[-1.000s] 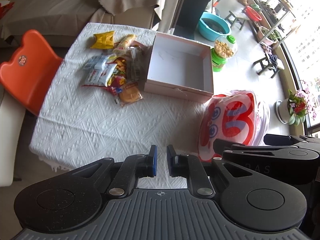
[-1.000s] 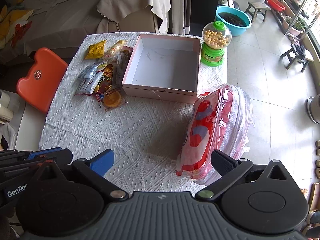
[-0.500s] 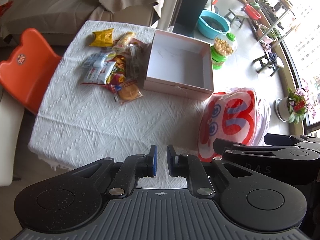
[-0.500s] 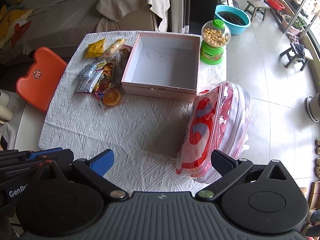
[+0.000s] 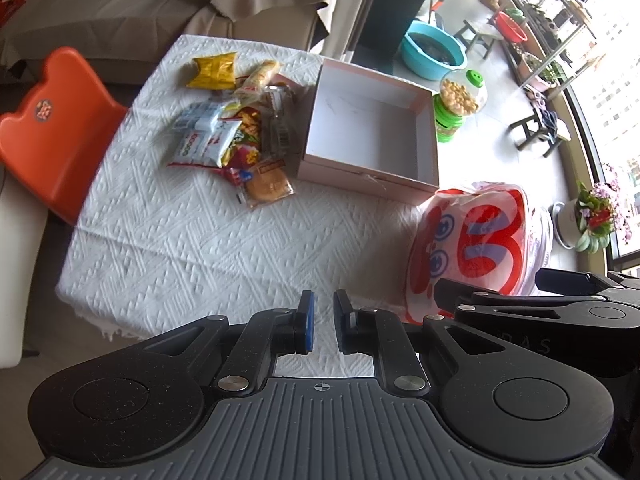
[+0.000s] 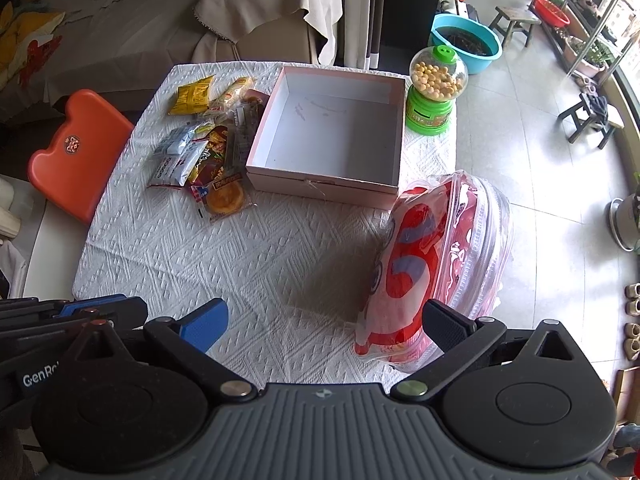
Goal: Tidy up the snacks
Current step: 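Reach left tool to blue candy bag while right tool reaches white red-printed packet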
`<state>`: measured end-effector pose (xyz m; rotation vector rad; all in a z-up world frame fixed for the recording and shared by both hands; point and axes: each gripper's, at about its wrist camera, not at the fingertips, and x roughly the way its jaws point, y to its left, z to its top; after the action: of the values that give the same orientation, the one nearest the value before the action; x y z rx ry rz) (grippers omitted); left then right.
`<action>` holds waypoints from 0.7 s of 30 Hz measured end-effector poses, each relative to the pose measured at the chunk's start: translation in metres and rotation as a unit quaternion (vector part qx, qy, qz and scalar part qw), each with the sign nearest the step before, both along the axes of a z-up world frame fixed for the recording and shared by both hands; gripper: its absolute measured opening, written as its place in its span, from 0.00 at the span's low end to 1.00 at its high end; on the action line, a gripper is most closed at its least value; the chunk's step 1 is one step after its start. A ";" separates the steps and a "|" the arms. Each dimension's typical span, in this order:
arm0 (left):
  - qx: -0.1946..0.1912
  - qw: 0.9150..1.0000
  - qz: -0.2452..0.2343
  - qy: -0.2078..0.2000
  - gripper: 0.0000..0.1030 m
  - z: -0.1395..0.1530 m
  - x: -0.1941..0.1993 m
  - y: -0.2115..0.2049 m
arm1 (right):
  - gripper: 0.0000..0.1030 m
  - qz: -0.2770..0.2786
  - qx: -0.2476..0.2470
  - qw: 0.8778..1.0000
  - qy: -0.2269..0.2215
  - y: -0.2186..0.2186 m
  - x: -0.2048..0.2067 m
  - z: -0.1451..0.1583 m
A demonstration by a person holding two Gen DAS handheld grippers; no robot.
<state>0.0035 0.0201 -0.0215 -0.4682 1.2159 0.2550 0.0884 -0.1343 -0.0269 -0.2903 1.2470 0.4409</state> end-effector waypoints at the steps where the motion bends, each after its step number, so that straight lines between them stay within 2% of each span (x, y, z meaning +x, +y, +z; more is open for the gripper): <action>1: -0.001 1.000 0.000 -0.001 0.14 -0.001 0.000 0.003 | 1.00 0.001 -0.002 1.000 -0.001 0.002 0.000 -0.001; 5: -0.006 1.000 0.004 -0.001 0.14 -0.012 0.002 0.019 | 1.00 0.003 -0.010 1.000 -0.005 0.012 0.000 -0.007; 8: -0.017 0.999 0.027 -0.011 0.14 -0.027 0.001 0.045 | 1.00 0.002 -0.015 1.000 -0.006 0.027 0.001 -0.014; 10: -0.053 0.996 0.057 -0.045 0.14 -0.042 -0.003 0.073 | 1.00 0.004 -0.010 1.000 -0.002 0.041 0.002 -0.020; 12: -0.087 0.992 0.071 -0.057 0.15 -0.062 -0.001 0.104 | 1.00 0.006 -0.005 1.000 -0.002 0.059 0.003 -0.025; 14: -0.071 0.993 0.072 -0.055 0.16 -0.083 0.007 0.134 | 1.00 0.010 0.007 1.000 -0.013 0.080 0.006 -0.035; 17: -0.011 0.997 0.063 -0.041 0.16 -0.114 0.022 0.173 | 1.00 0.006 0.035 0.999 -0.024 0.111 0.013 -0.068; 21: -0.012 0.997 0.052 -0.049 0.17 -0.150 0.040 0.221 | 0.97 0.036 0.019 0.998 -0.038 0.157 0.026 -0.133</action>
<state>0.0436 0.2412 -0.1712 -0.5601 1.1018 0.3023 0.1145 0.0223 -0.1599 -0.3177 1.1553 0.5100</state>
